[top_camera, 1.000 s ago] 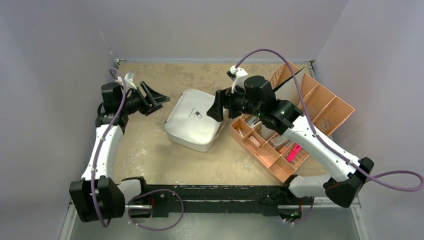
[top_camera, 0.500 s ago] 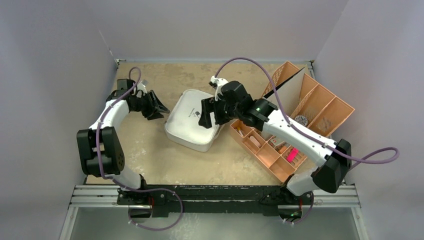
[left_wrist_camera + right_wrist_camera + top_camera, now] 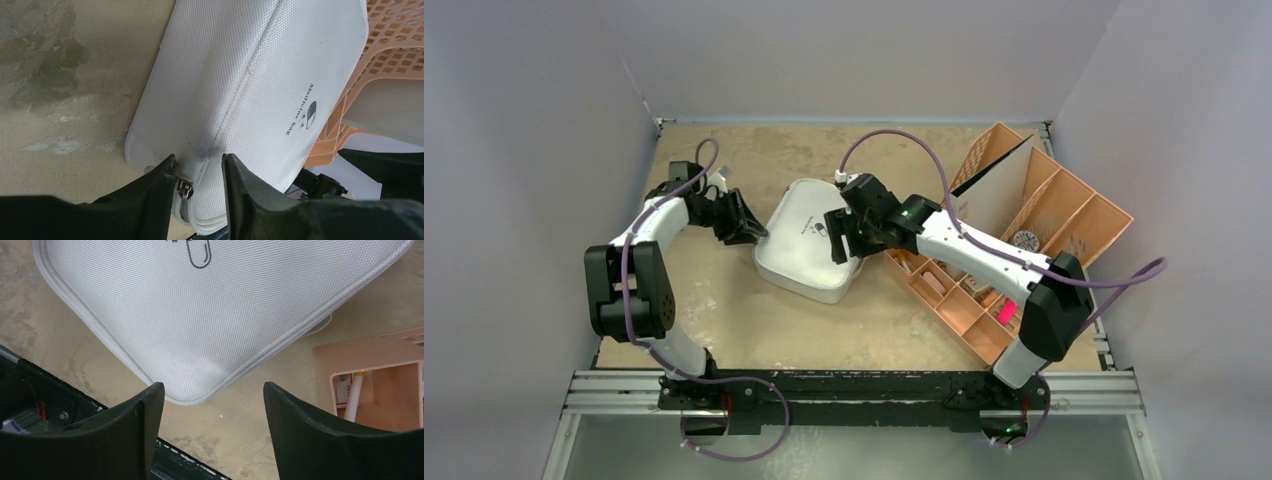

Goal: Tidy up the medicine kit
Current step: Adjust the medicine box at the center of the board.

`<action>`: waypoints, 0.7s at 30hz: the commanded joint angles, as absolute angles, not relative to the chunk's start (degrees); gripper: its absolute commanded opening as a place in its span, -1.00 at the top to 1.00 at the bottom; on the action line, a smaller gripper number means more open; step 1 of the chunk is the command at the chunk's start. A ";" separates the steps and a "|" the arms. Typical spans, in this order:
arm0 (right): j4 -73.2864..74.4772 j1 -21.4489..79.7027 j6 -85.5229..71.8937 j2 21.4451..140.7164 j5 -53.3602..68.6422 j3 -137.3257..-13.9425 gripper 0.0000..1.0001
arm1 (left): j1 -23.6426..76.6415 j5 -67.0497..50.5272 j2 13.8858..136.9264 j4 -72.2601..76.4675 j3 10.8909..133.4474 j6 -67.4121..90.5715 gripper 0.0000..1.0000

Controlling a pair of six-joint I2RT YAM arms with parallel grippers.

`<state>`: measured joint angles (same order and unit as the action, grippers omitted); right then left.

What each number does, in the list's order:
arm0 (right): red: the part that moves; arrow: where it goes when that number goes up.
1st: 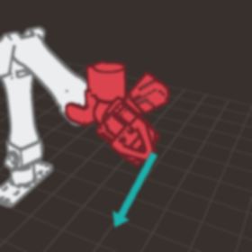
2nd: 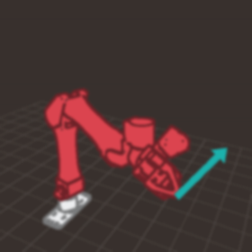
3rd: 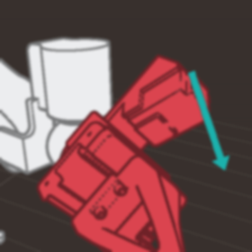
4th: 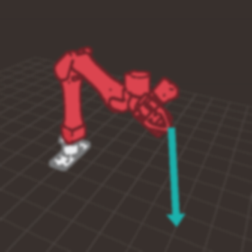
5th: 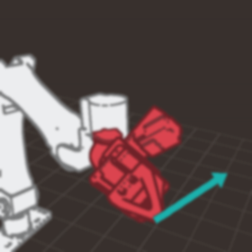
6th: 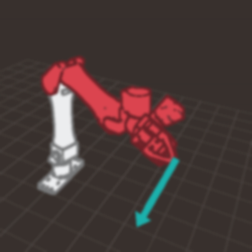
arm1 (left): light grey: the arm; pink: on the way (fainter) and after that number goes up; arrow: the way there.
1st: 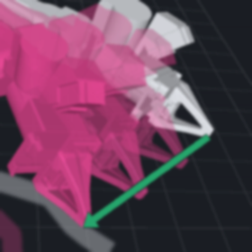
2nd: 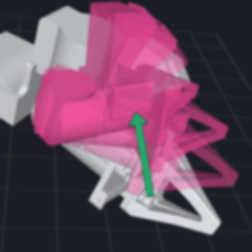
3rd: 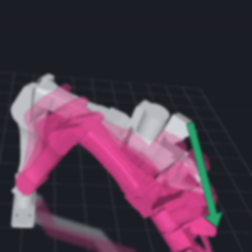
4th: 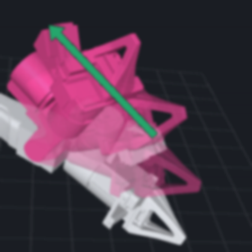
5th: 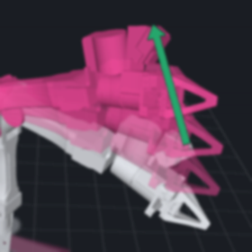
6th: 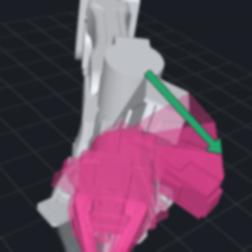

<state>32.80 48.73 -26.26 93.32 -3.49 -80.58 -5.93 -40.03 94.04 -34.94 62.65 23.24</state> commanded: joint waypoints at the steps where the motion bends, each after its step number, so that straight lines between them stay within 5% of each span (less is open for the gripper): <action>1: 33.71 48.91 -28.09 93.49 -6.57 -81.48 -0.47 | -5.45 -41.62 94.37 -33.81 63.27 21.12 0.34; 6: 33.33 48.96 -28.25 94.33 -5.06 -80.96 -0.42 | -4.91 -39.87 93.60 -34.79 63.02 20.39 0.58; 16: 32.47 48.96 -31.20 93.44 -5.82 -77.79 -0.40 | -3.01 -37.44 92.83 -35.89 60.34 18.94 0.57; 21: 33.45 48.96 -33.18 94.91 -7.48 -77.37 -0.35 | -2.90 -33.80 90.10 -37.83 58.53 20.52 0.82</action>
